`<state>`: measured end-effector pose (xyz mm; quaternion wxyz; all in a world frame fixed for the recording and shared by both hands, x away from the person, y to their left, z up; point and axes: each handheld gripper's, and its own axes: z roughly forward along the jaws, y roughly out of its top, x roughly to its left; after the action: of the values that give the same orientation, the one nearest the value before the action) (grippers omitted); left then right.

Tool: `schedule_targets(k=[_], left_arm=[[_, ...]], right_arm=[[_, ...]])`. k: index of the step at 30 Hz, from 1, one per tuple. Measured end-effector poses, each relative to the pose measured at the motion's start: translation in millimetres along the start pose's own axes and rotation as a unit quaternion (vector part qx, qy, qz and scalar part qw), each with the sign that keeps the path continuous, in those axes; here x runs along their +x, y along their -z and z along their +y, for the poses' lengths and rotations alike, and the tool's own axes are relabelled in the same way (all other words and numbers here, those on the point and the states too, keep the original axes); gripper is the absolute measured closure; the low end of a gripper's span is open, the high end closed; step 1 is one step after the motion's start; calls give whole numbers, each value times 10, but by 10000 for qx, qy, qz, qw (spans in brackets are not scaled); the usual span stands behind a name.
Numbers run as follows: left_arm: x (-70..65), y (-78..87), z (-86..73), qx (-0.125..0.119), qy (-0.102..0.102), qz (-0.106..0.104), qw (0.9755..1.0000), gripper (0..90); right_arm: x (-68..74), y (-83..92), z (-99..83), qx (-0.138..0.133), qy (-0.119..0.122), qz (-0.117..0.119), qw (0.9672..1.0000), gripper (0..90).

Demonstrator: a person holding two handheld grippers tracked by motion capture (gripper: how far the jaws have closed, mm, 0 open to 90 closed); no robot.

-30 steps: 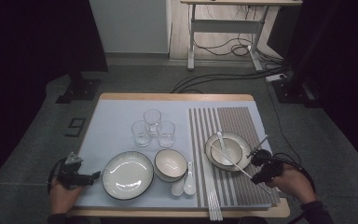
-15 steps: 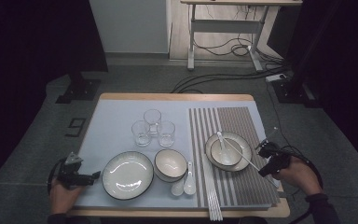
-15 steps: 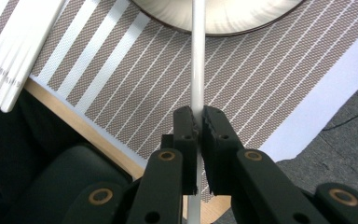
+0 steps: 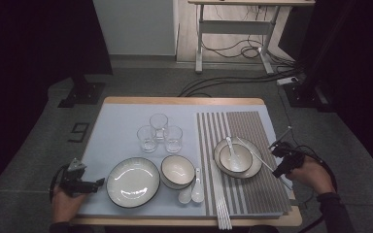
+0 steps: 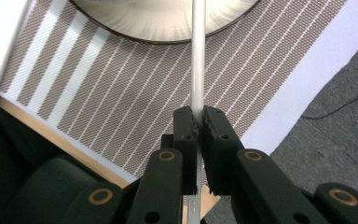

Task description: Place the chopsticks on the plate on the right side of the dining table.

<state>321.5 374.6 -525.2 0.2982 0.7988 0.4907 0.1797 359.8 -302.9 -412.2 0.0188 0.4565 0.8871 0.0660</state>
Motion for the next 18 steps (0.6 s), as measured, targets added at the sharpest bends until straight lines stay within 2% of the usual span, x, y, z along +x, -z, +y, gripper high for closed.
schedule_targets(k=[7, 18], left_arm=[[0, 0, 0, 1, 0, 0, 10000, 9], [1, 1, 0, 4, -2, -3, 10000, 9]], right_arm=[[-66, -60, 75, 49, -54, -51, 10000, 844], [-78, -189, 233, 77, -65, 1, 9999, 844]])
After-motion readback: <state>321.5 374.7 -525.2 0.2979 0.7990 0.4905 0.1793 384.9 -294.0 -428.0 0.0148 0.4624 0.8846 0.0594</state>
